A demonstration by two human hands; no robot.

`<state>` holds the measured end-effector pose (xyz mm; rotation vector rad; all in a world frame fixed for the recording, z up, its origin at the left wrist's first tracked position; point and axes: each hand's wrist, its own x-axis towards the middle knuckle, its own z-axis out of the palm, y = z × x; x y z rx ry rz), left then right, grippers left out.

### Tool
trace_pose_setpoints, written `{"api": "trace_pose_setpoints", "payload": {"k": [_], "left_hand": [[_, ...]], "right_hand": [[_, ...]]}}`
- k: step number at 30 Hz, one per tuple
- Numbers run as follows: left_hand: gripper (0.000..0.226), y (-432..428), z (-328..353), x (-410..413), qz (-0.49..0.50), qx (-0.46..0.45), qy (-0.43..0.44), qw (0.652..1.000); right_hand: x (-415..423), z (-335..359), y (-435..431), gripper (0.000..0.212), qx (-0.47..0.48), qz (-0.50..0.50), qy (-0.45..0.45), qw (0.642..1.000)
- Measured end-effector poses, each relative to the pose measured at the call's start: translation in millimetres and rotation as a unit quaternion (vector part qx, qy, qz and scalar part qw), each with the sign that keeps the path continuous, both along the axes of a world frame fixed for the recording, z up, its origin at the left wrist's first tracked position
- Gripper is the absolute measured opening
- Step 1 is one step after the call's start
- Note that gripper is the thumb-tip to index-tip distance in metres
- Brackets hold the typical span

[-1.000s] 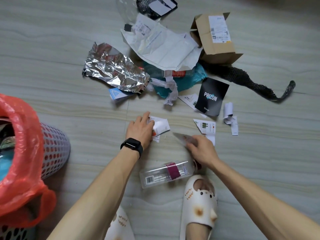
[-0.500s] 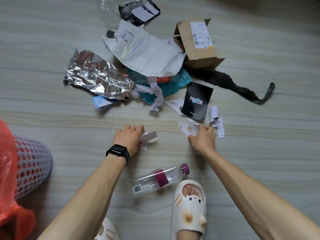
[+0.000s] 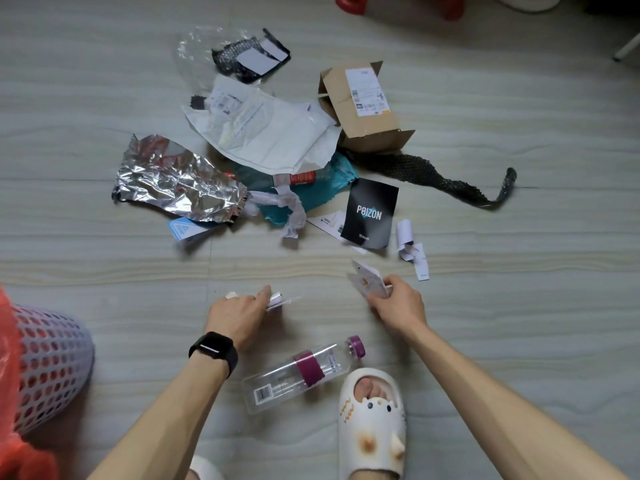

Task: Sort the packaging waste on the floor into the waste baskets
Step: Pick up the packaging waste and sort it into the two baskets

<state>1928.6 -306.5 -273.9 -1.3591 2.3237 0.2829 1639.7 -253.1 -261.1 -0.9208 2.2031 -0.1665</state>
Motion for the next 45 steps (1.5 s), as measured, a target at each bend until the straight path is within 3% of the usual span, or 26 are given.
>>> {"api": "trace_pose_setpoints", "payload": {"k": [4,7,10,15,17,21,26,28,32,34,38,42,45], "left_hand": [[0.024,-10.6,25.9,-3.0,0.114,0.044,0.073,0.99],[0.039,-23.7,63.5,1.8,0.198,0.077,0.146,0.966],[0.036,-33.9,110.4,14.4,0.25,0.083,0.217,0.94],[0.032,-16.2,200.2,65.8,0.287,0.002,0.301,0.909],[0.042,1.7,226.1,89.2,0.311,-0.027,0.308,0.899],[0.056,61.2,282.0,157.7,0.379,-0.111,0.29,0.872],[0.03,136.5,310.5,218.3,0.46,-0.112,0.29,0.832],[0.026,166.4,317.7,245.7,0.494,-0.117,0.274,0.817],[0.04,216.9,325.3,295.8,0.528,-0.158,0.215,0.806],[0.039,241.2,326.1,320.3,0.563,-0.186,0.193,0.781],[0.027,288.5,324.0,358.5,0.624,-0.224,0.172,0.728],[0.027,316.9,306.5,381.5,0.671,-0.205,0.119,0.702],[0.025,329.2,281.8,388.8,0.701,-0.158,0.132,0.683]], "right_hand": [[-7.3,17.1,9.3,0.028,-0.022,-0.023,-0.044,0.999],[3.4,40.0,9.7,0.029,-0.049,-0.029,-0.077,0.995],[25.3,66.9,-0.6,0.031,-0.082,-0.011,-0.126,0.989],[93.1,129.9,-18.9,0.028,-0.141,0.083,-0.166,0.972],[121.9,156.5,-23.1,0.027,-0.165,0.127,-0.184,0.961],[196.8,216.7,-26.3,0.029,-0.202,0.254,-0.2,0.924],[277.5,270.6,-19.5,0.043,-0.231,0.382,-0.156,0.881],[313.2,291.6,-11.5,0.039,-0.23,0.425,-0.146,0.863],[371.4,318.0,6.8,0.027,-0.192,0.516,-0.135,0.824],[396.4,323.2,17.7,0.021,-0.188,0.561,-0.132,0.796],[448.2,319.3,47.8,0.027,-0.209,0.603,-0.118,0.761],[489.1,295.1,85.6,0.031,-0.205,0.59,-0.143,0.768],[510.0,270.1,111.3,0.038,-0.183,0.589,-0.185,0.765]]}}
